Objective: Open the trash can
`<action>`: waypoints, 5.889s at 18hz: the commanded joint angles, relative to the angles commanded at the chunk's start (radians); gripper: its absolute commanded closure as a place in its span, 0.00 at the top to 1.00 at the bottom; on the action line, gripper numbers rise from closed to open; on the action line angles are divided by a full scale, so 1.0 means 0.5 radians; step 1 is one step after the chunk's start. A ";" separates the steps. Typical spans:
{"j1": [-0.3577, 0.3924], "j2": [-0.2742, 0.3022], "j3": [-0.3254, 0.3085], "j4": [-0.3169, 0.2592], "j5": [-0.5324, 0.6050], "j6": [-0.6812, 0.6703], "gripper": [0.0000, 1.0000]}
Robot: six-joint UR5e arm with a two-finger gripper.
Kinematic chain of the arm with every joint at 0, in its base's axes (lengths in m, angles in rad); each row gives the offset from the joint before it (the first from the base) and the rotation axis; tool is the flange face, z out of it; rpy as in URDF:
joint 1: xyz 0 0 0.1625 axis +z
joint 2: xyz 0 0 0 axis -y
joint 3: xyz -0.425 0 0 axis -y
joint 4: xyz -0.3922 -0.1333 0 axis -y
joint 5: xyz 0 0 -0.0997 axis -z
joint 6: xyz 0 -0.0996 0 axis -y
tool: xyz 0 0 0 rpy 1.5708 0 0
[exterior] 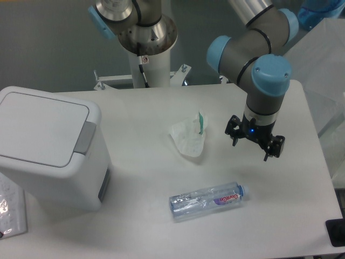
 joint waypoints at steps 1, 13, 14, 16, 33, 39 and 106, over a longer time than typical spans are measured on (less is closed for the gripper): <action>0.000 0.000 0.000 0.000 -0.003 -0.003 1.00; -0.003 0.132 -0.074 -0.003 -0.319 -0.362 1.00; -0.003 0.159 -0.074 0.000 -0.374 -0.438 1.00; 0.000 0.187 -0.074 0.000 -0.493 -0.588 1.00; -0.527 0.368 0.202 -0.003 -0.838 -1.491 1.00; -0.638 0.506 0.141 -0.003 -0.884 -1.574 1.00; 0.040 0.046 0.083 0.046 -0.200 -0.075 1.00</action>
